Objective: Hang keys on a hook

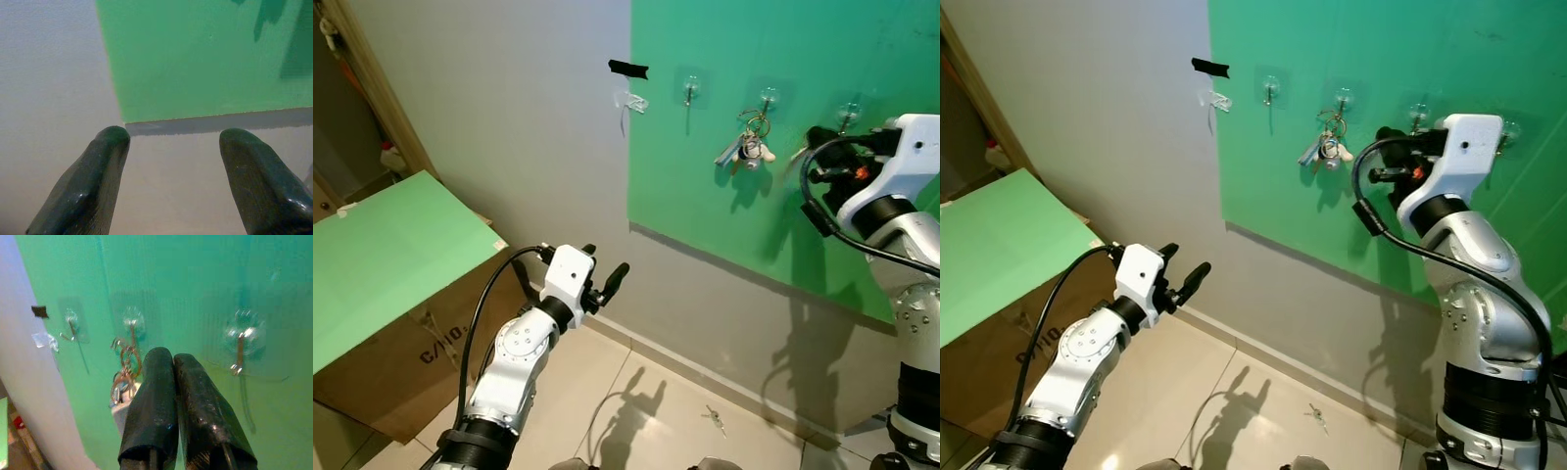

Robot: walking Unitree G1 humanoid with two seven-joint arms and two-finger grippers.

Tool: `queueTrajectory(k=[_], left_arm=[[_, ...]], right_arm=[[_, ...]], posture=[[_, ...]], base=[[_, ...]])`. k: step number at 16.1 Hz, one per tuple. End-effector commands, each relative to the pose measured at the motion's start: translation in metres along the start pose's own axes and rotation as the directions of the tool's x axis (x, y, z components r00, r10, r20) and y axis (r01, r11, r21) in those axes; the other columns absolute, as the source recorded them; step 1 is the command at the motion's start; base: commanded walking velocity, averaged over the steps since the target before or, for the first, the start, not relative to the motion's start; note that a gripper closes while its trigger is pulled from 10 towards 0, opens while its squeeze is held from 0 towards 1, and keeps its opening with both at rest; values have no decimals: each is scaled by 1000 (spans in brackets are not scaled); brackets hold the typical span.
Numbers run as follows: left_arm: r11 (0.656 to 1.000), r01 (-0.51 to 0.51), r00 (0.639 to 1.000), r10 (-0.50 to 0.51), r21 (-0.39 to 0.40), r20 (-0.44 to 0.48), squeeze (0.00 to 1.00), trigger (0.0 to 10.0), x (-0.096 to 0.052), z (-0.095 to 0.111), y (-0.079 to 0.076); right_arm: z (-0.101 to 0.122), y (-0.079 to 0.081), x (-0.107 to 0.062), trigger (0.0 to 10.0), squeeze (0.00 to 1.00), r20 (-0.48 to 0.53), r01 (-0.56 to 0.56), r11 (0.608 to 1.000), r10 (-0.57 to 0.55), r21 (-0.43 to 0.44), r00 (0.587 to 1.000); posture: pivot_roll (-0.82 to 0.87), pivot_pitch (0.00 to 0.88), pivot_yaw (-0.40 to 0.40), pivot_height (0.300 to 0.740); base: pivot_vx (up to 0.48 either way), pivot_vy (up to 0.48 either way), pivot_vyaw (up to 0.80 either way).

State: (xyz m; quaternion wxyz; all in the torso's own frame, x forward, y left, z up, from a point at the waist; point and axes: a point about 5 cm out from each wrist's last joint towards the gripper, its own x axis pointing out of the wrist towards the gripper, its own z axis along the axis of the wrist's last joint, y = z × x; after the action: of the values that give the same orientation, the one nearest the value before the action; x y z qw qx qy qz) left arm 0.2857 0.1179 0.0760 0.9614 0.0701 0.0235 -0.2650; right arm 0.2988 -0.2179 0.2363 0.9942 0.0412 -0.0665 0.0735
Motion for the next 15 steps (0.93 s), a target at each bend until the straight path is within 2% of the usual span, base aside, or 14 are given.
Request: queueTrajectory(k=[1,5,9,15], left_arm=[[1000,16,1000,-16,26,-3,0,10000,2,1,1],[999,28,1000,-28,28,-2,0,10000,4,1,1],[999,34,999,-34,25,-1,0,10000,5,1,-1],[999,27,1000,-27,22,-1,0,10000,2,-1,-3]], right_arm=[[7,-5,-5,10000,0,16,22,1000,-22,-17,1000],[5,-16,-12,10000,0,2,70,996,-70,-47,998],[-1,-11,-11,10000,0,-21,53,998,-54,-37,998],[1,-5,-4,10000,0,-14,20,999,-21,-46,1000]], posture=[[-155,0,66,722],[-168,0,71,722],[-168,0,71,722],[-158,0,62,722]], base=[[0,0,0],[0,0,0],[0,0,0],[0,0,0]])
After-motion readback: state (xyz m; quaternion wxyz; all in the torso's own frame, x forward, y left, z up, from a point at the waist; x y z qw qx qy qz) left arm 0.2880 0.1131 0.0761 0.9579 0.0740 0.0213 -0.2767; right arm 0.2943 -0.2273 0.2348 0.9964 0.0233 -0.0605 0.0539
